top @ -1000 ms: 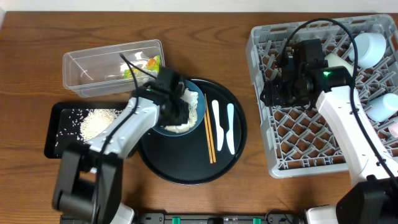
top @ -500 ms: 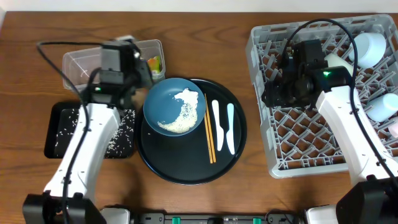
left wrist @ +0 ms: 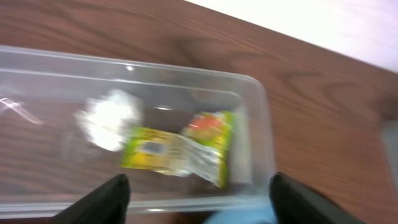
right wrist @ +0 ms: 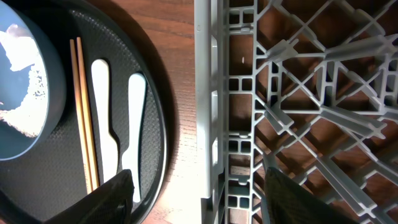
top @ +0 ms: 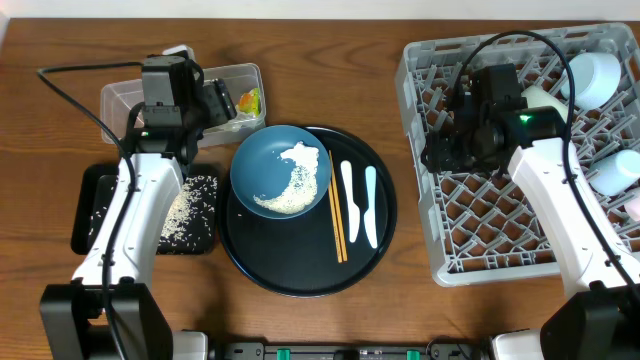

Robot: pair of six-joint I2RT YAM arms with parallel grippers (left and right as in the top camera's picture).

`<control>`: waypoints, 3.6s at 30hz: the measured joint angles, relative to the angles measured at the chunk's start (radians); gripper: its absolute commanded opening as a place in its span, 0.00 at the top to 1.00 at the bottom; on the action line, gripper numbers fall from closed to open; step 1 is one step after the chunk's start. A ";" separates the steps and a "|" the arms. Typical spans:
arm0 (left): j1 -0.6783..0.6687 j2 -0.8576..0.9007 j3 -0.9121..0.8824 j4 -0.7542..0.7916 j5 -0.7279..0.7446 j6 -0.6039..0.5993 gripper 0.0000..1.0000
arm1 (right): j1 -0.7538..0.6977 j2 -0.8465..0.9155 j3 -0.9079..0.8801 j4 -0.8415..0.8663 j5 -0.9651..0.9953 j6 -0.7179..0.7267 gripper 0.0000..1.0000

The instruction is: Sort waste into correct bins and load items into the dishwasher rack

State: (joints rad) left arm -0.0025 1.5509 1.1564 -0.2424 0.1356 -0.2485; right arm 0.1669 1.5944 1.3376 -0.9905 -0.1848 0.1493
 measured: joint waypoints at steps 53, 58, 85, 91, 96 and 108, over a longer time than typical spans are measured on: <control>-0.304 -0.048 -0.022 -0.195 0.020 -0.043 0.93 | 0.000 0.000 0.000 -0.017 0.002 0.000 0.36; -0.251 -0.084 -0.022 -0.129 -0.078 -0.043 0.94 | 0.000 0.000 0.000 -0.019 0.002 0.000 0.36; -0.132 0.013 -0.023 -0.145 0.111 -0.040 0.21 | 0.000 0.000 -0.003 -0.021 0.002 0.000 0.36; -0.319 0.013 -0.024 -0.283 0.136 -0.040 0.06 | 0.000 0.000 -0.004 -0.024 0.002 0.000 0.36; -0.379 0.024 -0.029 -0.383 0.082 -0.041 0.12 | 0.000 0.000 -0.004 -0.038 0.002 0.000 0.35; -0.377 0.116 -0.131 -0.477 0.041 -0.040 0.20 | 0.000 0.000 -0.004 -0.045 0.002 0.000 0.35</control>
State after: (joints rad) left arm -0.3798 1.6669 1.0256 -0.7197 0.1764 -0.2882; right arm 0.1669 1.5948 1.3338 -1.0359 -0.1829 0.1493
